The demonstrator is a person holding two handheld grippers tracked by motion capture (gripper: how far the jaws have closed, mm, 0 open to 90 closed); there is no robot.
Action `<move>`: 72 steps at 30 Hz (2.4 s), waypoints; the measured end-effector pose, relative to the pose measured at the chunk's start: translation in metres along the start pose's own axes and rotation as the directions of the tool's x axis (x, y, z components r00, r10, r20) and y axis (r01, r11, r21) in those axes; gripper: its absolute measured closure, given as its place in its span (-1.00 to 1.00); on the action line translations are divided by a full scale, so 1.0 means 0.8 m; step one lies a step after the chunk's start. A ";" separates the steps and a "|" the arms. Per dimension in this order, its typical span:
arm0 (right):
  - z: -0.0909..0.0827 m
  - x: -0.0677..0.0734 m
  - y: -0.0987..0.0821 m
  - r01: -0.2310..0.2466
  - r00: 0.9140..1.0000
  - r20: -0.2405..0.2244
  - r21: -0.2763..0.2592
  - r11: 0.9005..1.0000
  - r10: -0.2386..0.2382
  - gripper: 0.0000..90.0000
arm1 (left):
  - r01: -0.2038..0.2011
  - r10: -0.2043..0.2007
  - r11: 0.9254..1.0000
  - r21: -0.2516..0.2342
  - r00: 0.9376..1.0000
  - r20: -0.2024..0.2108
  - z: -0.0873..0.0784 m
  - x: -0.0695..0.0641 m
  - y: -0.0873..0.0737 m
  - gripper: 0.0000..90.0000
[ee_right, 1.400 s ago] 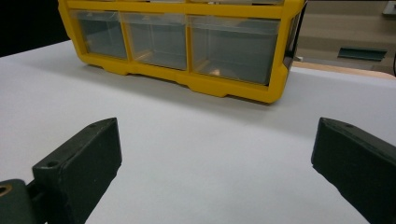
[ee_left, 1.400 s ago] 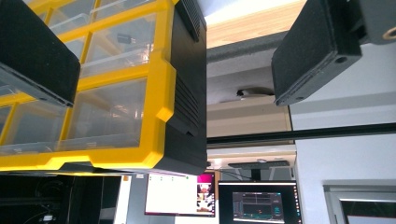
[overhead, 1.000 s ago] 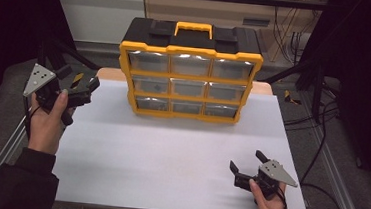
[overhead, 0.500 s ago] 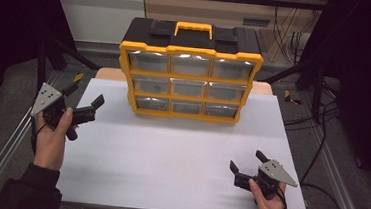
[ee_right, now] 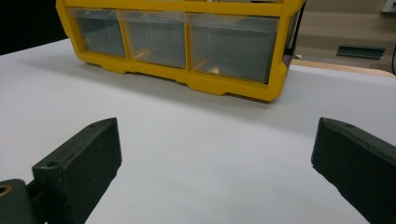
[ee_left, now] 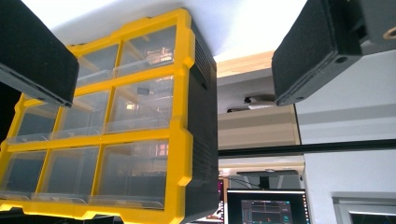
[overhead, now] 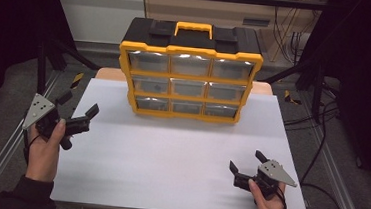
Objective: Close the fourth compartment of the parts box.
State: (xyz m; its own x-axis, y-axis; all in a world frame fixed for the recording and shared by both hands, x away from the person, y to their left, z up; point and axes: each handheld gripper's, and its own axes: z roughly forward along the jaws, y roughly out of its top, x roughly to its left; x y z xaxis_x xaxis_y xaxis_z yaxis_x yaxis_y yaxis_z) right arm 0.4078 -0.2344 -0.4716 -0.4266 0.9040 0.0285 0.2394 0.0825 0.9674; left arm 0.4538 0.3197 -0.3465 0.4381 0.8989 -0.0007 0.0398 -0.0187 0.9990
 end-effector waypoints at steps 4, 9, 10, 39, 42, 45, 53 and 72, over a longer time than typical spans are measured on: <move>0.001 0.000 0.000 0.003 1.000 0.000 0.002 1.000 -0.003 -0.96 | 0.003 -0.003 1.000 0.000 1.000 -0.005 -0.008 0.002 -0.007 -1.00; 0.001 0.001 0.000 0.001 1.000 -0.003 0.003 1.000 -0.001 -0.96 | -0.016 0.016 1.000 0.007 1.000 -0.005 -0.014 0.002 -0.014 -1.00; 0.001 0.001 0.000 0.003 1.000 -0.003 0.002 1.000 -0.003 -0.96 | -0.012 0.012 1.000 0.005 1.000 -0.006 -0.015 0.002 -0.015 -1.00; 0.000 0.001 0.000 0.013 1.000 -0.009 0.002 1.000 -0.013 -0.96 | -0.013 0.014 0.998 0.063 1.000 -0.013 -0.029 -0.014 -0.078 -0.99; 0.001 0.001 -0.001 0.015 1.000 -0.010 0.002 1.000 -0.015 -0.96 | -0.003 0.005 0.998 0.069 1.000 -0.022 -0.031 -0.015 -0.086 -0.99; 0.001 0.001 -0.001 0.015 1.000 -0.008 0.002 1.000 -0.015 -0.96 | 0.012 -0.010 0.998 0.068 0.999 -0.030 -0.032 -0.015 -0.093 -0.99; 0.001 0.002 -0.001 0.020 1.000 -0.010 0.002 1.000 -0.020 -0.96 | 0.026 -0.022 0.997 0.078 0.999 -0.045 -0.036 -0.015 -0.109 -0.99; -0.003 -0.001 0.001 0.015 1.000 0.028 -0.046 0.999 -0.013 -0.95 | 0.018 -0.014 0.997 0.080 0.998 -0.053 -0.056 -0.030 -0.143 -0.98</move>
State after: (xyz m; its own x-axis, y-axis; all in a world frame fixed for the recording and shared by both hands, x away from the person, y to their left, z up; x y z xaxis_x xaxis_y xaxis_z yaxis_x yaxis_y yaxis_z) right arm 0.4062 -0.2362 -0.4703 -0.4056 0.9140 0.0086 0.1932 0.0765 0.9782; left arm 0.3987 0.3195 -0.4589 0.3893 0.9210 -0.0126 0.1192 -0.0368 0.9922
